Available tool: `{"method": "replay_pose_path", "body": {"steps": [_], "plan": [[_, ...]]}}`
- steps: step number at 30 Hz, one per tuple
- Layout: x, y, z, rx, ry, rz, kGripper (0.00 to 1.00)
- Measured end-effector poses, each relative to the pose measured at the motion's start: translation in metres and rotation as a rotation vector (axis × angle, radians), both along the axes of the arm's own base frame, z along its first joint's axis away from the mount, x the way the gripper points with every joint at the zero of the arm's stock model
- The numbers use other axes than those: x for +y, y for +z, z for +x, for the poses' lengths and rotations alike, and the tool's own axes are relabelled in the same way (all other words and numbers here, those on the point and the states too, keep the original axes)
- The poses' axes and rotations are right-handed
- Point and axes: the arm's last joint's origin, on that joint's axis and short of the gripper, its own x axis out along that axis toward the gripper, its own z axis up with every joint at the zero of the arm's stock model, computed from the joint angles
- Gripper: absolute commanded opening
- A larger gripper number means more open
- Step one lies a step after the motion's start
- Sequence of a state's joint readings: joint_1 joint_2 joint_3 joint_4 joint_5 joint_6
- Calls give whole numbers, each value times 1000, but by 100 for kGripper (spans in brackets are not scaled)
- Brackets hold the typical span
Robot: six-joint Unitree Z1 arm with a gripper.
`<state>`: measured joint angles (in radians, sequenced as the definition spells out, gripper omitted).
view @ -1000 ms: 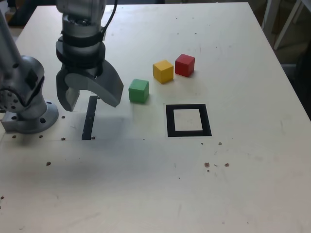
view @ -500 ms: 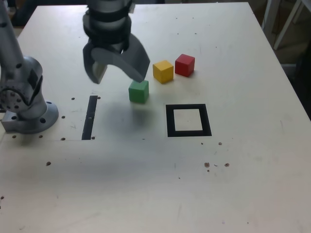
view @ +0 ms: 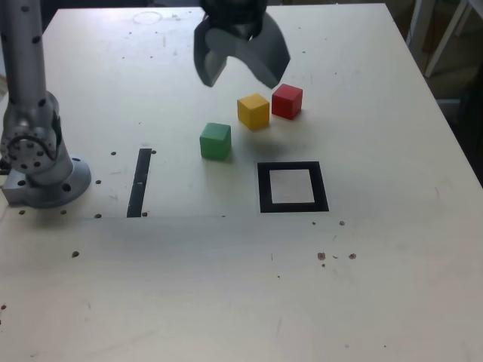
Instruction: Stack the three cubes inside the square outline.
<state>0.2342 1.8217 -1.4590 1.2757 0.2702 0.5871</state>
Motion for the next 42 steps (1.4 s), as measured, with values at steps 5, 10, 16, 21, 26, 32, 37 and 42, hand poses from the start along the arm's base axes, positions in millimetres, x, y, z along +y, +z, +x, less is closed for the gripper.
{"method": "replay_pose_path", "body": {"steps": [5, 10, 16, 21, 26, 32, 37, 42], "plan": [[17, 3, 19, -3, -35, -4, 99], [41, -5, 40, 11, -59, -11, 99], [65, -31, 62, 38, -53, -24, 98], [84, -63, 88, 59, -44, -36, 96], [93, -84, 107, 76, -56, -43, 91], [100, -93, 112, 87, -49, -44, 67], [101, -94, 112, 99, -49, -39, 37], [101, -97, 113, 107, -49, -36, 28]]}}
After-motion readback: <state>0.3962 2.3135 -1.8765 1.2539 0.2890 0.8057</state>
